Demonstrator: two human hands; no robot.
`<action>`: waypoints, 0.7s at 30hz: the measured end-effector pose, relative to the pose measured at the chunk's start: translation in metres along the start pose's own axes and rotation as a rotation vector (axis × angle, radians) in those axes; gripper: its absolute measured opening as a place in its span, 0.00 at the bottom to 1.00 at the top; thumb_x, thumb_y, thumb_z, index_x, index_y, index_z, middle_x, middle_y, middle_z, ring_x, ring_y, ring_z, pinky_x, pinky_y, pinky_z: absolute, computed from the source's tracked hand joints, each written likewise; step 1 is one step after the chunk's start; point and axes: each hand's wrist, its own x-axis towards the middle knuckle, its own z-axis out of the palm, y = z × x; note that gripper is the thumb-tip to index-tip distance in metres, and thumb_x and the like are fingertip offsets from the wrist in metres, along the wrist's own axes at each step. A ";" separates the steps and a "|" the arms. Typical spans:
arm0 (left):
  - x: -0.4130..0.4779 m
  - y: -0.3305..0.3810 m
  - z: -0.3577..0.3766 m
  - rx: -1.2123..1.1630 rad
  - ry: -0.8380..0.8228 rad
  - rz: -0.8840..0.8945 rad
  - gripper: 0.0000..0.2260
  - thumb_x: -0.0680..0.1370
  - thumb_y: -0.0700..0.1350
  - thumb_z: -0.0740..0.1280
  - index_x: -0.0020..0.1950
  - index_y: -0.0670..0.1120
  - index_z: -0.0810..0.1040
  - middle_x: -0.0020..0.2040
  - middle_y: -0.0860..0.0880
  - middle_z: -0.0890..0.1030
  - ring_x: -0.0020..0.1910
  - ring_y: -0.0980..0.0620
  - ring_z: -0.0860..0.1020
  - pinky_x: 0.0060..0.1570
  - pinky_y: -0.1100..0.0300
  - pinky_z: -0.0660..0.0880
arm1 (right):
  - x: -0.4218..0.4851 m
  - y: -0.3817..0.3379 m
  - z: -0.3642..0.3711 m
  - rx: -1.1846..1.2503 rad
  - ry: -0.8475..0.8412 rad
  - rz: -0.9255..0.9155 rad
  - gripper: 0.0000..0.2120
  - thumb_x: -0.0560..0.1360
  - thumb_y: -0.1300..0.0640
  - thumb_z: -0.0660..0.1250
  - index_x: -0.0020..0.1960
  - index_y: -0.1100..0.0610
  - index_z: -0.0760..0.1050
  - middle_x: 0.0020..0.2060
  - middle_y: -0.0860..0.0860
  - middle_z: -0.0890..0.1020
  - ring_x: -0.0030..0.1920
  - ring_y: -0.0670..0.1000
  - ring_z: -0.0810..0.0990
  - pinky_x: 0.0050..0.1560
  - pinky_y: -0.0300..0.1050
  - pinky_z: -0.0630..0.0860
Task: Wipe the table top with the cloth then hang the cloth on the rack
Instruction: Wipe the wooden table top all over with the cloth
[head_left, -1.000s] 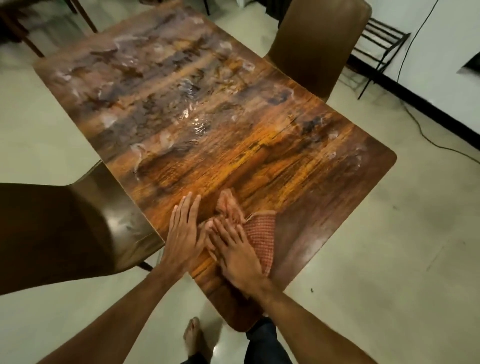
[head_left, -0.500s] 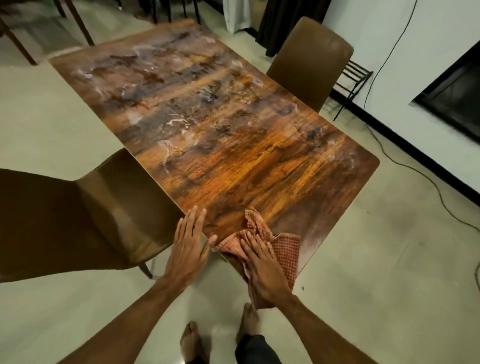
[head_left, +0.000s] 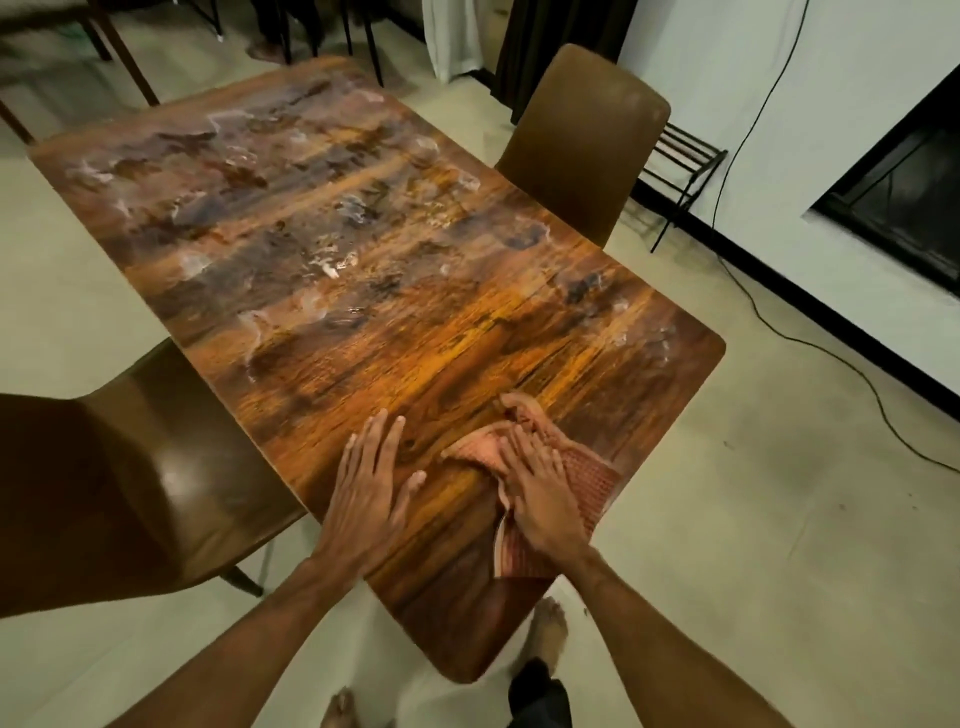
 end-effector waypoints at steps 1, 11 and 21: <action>0.007 0.011 0.006 0.008 0.004 -0.017 0.30 0.83 0.62 0.51 0.82 0.51 0.50 0.83 0.49 0.51 0.81 0.54 0.47 0.80 0.50 0.42 | 0.010 0.027 -0.013 0.021 0.060 0.089 0.31 0.82 0.39 0.41 0.84 0.46 0.49 0.83 0.46 0.44 0.82 0.49 0.39 0.80 0.63 0.47; 0.074 0.122 0.103 0.129 0.007 -0.104 0.30 0.82 0.59 0.53 0.82 0.46 0.56 0.82 0.46 0.56 0.81 0.47 0.55 0.79 0.53 0.46 | 0.040 0.135 -0.047 -0.023 -0.100 -0.308 0.29 0.85 0.43 0.46 0.84 0.45 0.47 0.84 0.45 0.45 0.83 0.49 0.41 0.82 0.57 0.42; 0.151 0.156 0.130 0.143 0.012 -0.161 0.31 0.83 0.62 0.51 0.82 0.49 0.52 0.83 0.49 0.51 0.82 0.53 0.48 0.80 0.48 0.47 | 0.116 0.180 -0.090 -0.022 -0.114 -0.189 0.36 0.81 0.34 0.32 0.84 0.49 0.43 0.84 0.51 0.43 0.83 0.55 0.39 0.81 0.60 0.40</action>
